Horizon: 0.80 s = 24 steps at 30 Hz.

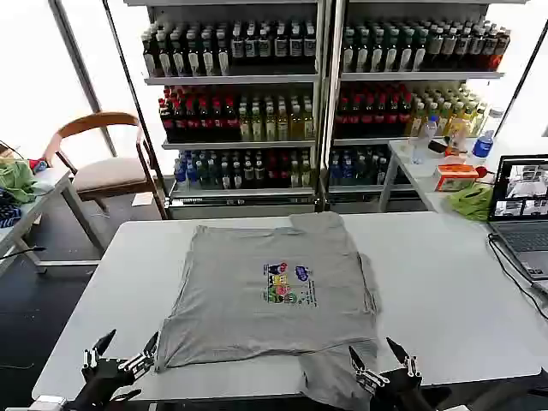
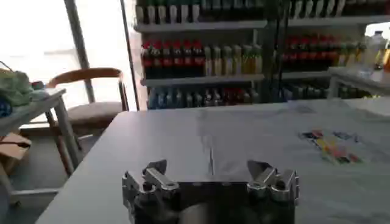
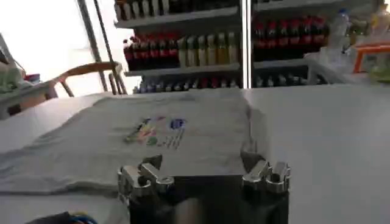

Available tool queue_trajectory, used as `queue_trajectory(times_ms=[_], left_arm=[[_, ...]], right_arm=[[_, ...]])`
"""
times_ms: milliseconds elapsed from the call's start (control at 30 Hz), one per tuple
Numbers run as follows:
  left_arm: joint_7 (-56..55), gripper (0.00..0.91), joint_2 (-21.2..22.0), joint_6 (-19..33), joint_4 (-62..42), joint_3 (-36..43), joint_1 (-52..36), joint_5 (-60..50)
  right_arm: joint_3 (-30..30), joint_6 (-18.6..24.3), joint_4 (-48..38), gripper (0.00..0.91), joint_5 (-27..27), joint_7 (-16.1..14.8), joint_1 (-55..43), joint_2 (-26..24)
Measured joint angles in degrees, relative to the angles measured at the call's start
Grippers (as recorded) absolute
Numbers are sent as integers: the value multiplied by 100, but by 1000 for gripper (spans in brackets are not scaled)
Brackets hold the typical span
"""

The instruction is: Fold and organize the clothes.

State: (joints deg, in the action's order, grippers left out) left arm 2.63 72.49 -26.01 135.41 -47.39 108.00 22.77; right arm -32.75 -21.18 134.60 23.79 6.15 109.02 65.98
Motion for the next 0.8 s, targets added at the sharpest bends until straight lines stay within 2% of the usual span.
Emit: queue_trajectory(times_ms=[367, 800], left_arm=[[-210, 907, -286, -442, -136, 239, 98, 287], [-300, 907, -274, -617, -360, 646, -176, 390]], right_arm=[[103, -746, 114, 907, -129, 446, 97, 83], [454, -1058, -58, 907, -122, 651, -95, 240]])
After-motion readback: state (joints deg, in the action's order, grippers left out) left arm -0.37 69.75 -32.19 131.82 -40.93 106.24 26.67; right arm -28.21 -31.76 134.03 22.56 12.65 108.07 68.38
